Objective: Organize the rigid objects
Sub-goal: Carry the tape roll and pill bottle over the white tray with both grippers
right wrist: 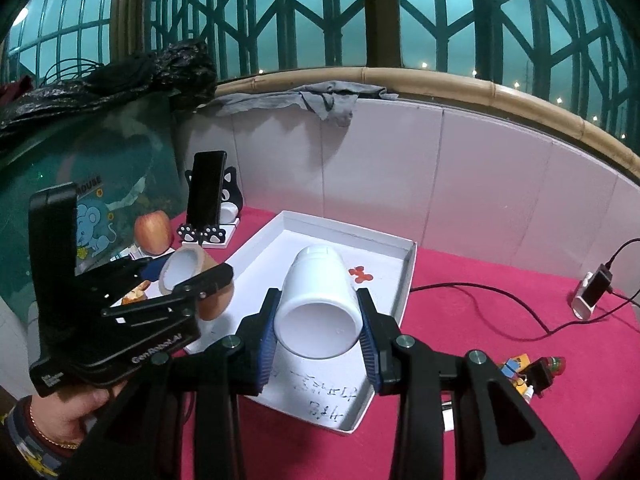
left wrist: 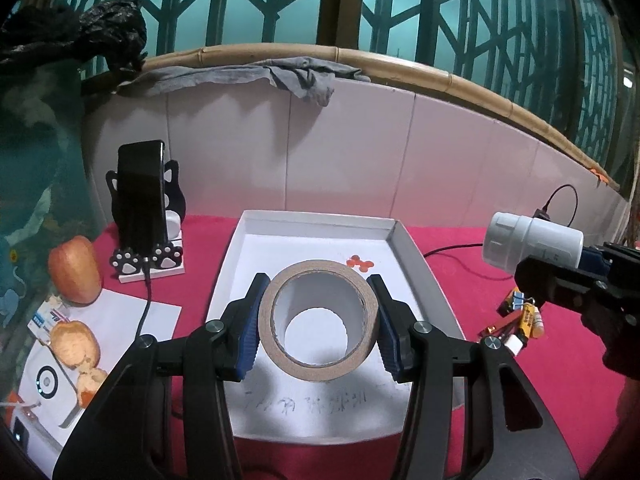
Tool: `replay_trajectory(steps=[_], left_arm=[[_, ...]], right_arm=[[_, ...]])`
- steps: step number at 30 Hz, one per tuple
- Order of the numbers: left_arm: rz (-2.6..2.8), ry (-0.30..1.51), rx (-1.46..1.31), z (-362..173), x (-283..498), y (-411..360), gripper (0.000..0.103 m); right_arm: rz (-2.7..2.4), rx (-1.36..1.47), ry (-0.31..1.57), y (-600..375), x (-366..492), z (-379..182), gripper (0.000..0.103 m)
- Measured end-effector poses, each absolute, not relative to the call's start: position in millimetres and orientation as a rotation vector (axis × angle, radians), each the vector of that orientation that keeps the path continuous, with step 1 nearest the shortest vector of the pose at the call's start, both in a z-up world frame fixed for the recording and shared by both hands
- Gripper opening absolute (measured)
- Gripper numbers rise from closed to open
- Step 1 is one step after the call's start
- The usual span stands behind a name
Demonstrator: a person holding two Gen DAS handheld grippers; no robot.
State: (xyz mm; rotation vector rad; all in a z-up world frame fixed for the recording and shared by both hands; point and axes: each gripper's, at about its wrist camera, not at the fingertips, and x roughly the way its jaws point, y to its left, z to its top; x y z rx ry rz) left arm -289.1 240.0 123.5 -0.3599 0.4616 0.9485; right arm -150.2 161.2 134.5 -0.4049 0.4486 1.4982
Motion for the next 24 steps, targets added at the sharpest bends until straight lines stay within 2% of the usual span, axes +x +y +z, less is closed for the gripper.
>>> replay_trajectory(steps=[9,24], left_arm=[[0.973,0.526,-0.36,111.5,-269.2,269.4,0.049],[0.918,0.7,-0.537,61.7,-240.5,331.7,0.049]], right_arm=[[1.484,-0.444,0.508,184.2,-146.9,118.9,0.036],[1.425,-0.537,0.629,243.0,-140.1,72.3,0.036]])
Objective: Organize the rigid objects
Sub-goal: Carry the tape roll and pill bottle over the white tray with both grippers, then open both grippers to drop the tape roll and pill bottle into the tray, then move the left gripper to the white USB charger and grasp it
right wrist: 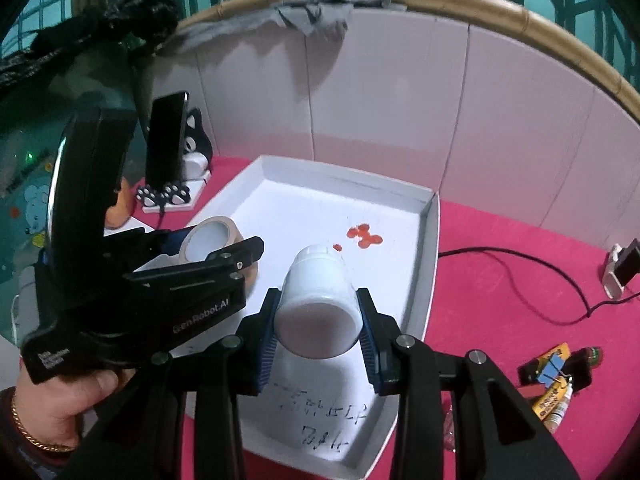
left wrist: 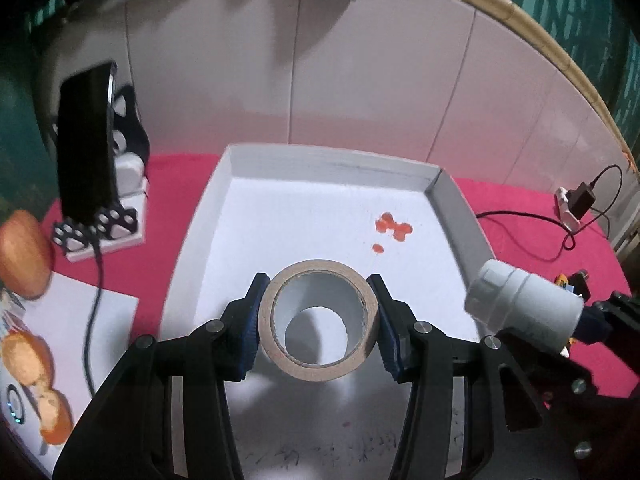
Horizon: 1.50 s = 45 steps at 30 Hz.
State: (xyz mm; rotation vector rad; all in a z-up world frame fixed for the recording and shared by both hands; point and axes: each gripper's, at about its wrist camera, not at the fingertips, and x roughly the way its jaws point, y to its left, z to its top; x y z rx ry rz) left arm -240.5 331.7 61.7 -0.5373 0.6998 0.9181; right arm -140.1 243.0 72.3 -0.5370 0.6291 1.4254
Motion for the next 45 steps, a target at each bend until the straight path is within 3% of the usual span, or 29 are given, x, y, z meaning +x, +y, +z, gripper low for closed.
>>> replay_trajectory(steps=[13,14,16,17,20,21,25,28,34,45], left_arm=[[0.928,0.691,-0.598,48.1,-242.3,341.7,0.049],[0.943,0.684,-0.588,49.9,-243.6,340.8,0.051],[0.953,0.67,-0.576,54.3,-245.2,338.6,0.052],[0.962,0.661,-0.568,57.2,-246.5,336.9,0.053],[0.988,0.62,-0.529,67.0,-251.1,330.4,0.097],[1.003,0.608,-0.513,69.9,-253.1,327.7,0.103],[1.041,0.581,-0.493,79.7,-261.2,318.9,0.103],[1.037,0.54,-0.508,86.5,-270.2,309.9,0.103],[1.026,0.429,-0.511,101.1,-291.6,280.6,0.103],[0.882,0.442,-0.455,109.1,-256.1,234.9,0.103]], right_arm=[[1.372,-0.577,0.519,264.2,-141.6,51.0,0.037],[1.374,-0.585,0.506,263.1,-143.1,49.5,0.041],[1.374,-0.596,0.477,259.8,-146.6,47.3,0.068],[1.373,-0.595,0.458,256.9,-148.3,46.6,0.088],[1.365,-0.602,0.406,247.1,-154.7,46.3,0.089],[1.364,-0.604,0.389,244.3,-156.7,46.6,0.089],[1.361,-0.607,0.32,229.3,-164.7,49.2,0.092],[1.37,-0.58,0.318,219.1,-164.8,51.6,0.103],[1.367,-0.514,0.34,201.1,-157.9,57.5,0.103],[1.227,-0.337,0.417,142.6,-81.3,63.4,0.103]])
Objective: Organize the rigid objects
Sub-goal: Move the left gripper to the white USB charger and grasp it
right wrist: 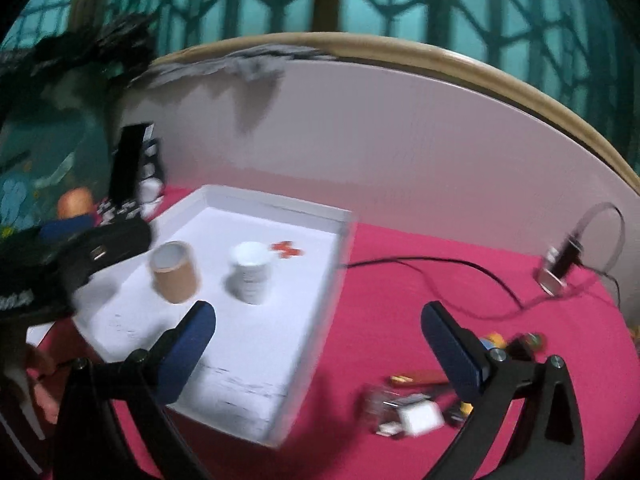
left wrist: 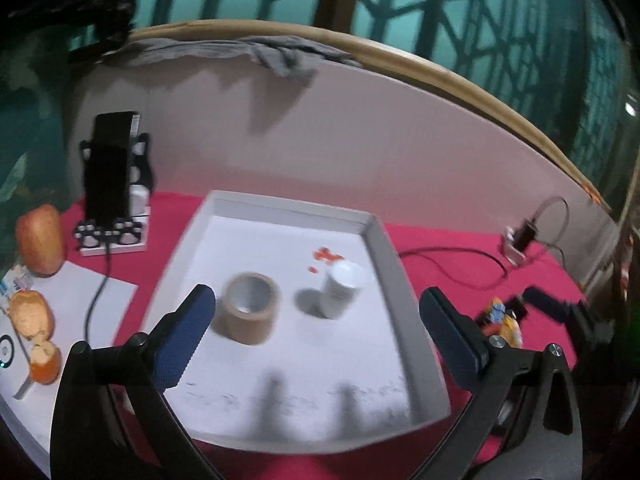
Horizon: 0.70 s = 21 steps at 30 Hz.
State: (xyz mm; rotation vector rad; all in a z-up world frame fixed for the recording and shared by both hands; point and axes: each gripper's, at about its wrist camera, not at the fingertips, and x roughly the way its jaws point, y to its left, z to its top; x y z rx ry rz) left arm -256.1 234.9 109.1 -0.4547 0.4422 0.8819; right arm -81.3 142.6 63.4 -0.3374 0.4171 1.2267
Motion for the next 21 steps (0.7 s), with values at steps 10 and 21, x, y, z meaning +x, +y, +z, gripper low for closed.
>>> replay_trajectory(steps=[10,21], left_arm=[[0.592,0.667,-0.3,77.1,-163.5,178.9,0.103],[0.284,0.817,-0.124,49.6,-70.7,141.9,0.086]], right_arm=[[0.956,-0.141,0.639,54.8,62.9,21.6,0.103],[0.95,-0.059,0.759,23.3,99.3,-22.4,0.103]])
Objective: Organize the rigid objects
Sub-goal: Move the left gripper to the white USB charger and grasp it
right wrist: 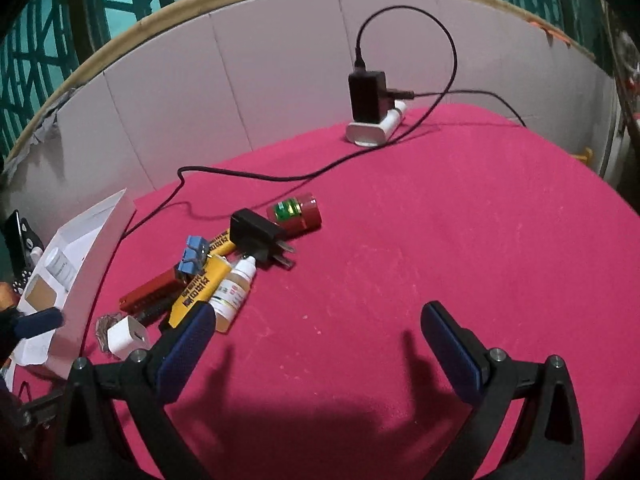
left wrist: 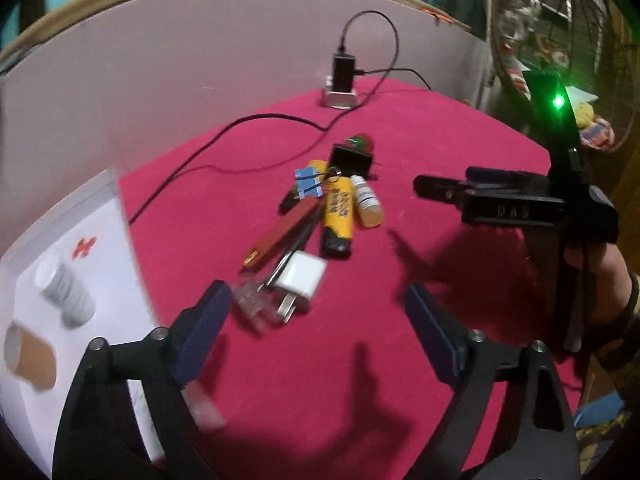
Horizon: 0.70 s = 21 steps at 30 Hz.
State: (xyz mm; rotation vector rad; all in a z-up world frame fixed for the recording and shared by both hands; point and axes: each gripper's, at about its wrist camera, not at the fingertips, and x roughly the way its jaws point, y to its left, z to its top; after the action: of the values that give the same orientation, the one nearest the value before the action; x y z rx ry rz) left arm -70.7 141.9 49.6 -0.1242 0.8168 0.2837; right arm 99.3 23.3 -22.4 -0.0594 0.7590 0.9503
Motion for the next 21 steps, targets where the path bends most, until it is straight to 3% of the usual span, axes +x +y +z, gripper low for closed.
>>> replay_trajectory(steps=[5,6,13,15,21], left_arm=[[0.268,0.888,-0.091,36.2,-42.9,148.0,0.076],[0.265,0.906,-0.089,31.9,-38.2,149.0,0.069],[0.258,1.0,-0.025,13.2,-26.3,142.6,0.046],[0.248,1.004,-0.038,12.3,-28.9,142.1,0.034],[0.278,0.988,-0.082,11.6,-25.8,144.7,0.034]], right_arm=[[0.996,-0.004,0.769,16.5,108.0,-25.2,0.103],[1.002,-0.002,0.767,14.7,107.5,-25.4,0.103],[1.024,0.022,0.782,10.2,110.5,-28.5,0.103],[1.023,0.036,0.793,8.1,113.4,-30.4,0.103],[1.037,-0.009,0.782,15.5,107.4,-29.8,0.103]])
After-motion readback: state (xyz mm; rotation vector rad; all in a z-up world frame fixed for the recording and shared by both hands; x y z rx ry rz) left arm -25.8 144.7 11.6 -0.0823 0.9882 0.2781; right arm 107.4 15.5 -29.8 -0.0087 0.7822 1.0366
